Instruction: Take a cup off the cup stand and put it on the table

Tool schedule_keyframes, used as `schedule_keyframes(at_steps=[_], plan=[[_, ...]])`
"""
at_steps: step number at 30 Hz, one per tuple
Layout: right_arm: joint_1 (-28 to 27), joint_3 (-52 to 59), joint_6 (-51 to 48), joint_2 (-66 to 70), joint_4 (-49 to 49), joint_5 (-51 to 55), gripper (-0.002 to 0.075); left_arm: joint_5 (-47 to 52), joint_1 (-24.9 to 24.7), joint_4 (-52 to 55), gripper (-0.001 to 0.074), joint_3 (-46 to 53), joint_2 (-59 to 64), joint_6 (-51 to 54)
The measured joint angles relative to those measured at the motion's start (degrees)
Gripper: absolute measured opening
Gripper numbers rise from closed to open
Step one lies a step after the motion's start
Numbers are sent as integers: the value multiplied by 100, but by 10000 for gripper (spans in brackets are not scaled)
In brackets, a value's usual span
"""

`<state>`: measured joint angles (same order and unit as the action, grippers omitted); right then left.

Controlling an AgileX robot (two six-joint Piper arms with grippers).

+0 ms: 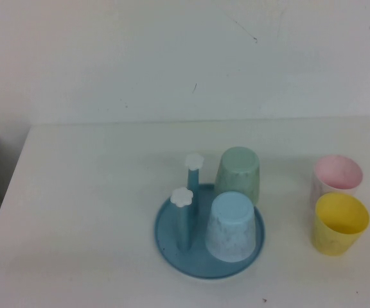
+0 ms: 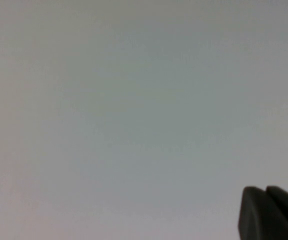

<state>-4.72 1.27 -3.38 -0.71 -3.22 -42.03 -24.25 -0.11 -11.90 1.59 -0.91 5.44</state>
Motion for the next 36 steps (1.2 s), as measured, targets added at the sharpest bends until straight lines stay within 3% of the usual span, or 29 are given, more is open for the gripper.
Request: schedule_keyframes(at_steps=[10,17,24,29,32,36], plan=[[0,-1842,101,126,-361,4321,-3,2880,0,-269,-3,-1197,270,0],[0,-2697,-7,1040,-233,6276,-3,4706,0,-1066,-3,-2312,1561,16],[8,-2916,-2168,2077,1487,7871,-3,6213,0,-2102,-3,-3290,3076,1322],[8,-2938,-3541,2668,2817,8487,-3,7264,0,-2290,-3,-4029,4225,1878],[8,-2938,-4819,2936,3622,8708,-3,7568,0,-2303,-4,-4352,4707,1943],[8,-2948,-5429,3566,4180,8833,-3,7694,0,-2291,-3,-4454,5060,2019]])
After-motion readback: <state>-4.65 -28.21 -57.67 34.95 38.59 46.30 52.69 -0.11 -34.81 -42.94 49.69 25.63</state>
